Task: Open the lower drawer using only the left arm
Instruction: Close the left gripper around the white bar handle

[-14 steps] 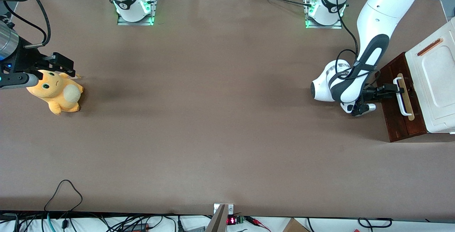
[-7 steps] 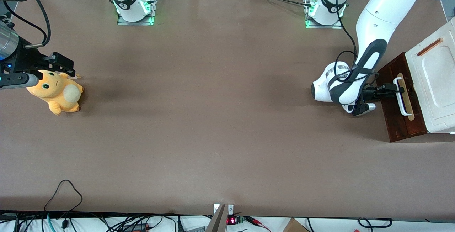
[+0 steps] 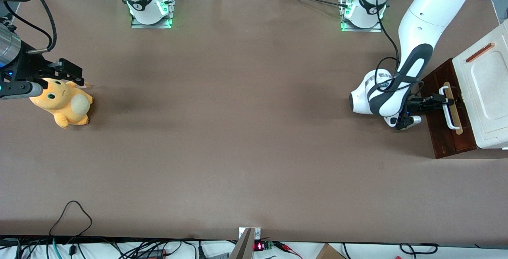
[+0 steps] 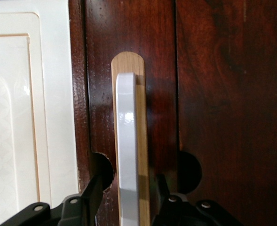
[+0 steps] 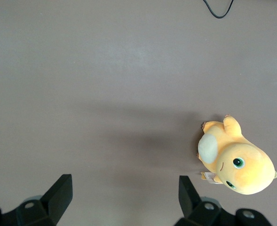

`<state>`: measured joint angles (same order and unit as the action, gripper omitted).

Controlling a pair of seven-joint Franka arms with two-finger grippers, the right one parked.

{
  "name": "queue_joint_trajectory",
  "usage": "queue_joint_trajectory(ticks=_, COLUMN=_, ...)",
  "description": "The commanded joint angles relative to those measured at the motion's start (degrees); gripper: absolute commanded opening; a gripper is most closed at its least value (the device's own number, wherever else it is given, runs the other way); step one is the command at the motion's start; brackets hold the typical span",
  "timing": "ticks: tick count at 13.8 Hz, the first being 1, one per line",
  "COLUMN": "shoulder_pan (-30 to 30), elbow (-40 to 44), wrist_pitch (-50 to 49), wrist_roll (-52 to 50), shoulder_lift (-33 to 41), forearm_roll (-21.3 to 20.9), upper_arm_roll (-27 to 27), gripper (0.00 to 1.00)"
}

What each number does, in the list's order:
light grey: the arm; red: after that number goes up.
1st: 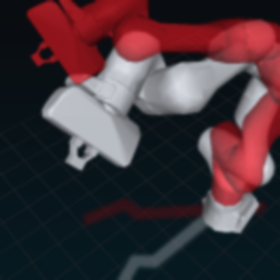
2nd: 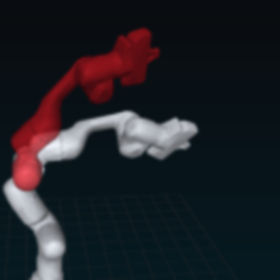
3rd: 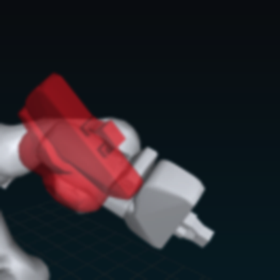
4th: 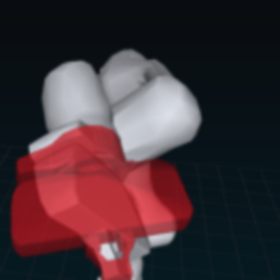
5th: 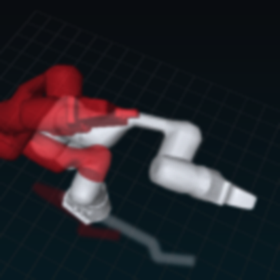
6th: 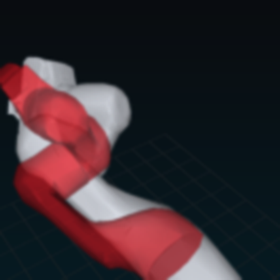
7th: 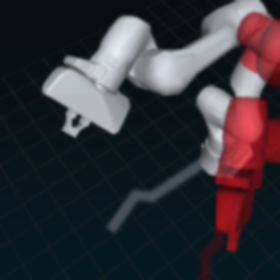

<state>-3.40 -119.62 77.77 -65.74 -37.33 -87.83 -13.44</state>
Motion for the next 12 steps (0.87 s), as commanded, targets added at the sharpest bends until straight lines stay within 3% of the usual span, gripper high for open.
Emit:
queue_joint_trajectory(ticks=1, shoulder_pan=-0.5, elbow=0.4, wrist_pitch=-0.5, wrist_roll=-0.3, shoulder_lift=-0.5, forearm_roll=-1.6, upper_arm_roll=0.1, gripper=0.51)
queue_joint_trajectory(ticks=6, shoulder_pan=-0.6, elbow=0.6, wrist_pitch=-0.4, wrist_roll=-0.3, shoulder_lift=-0.9, forearm_roll=-1.6, upper_arm_roll=0.0, gripper=0.40)
queue_joint_trajectory(ticks=12, shoulder_pan=-0.6, elbow=0.6, wrist_pitch=-0.3, wrist_roll=-0.2, shoulder_lift=-1.3, forearm_roll=-1.6, upper_arm_roll=0.0, gripper=0.40)
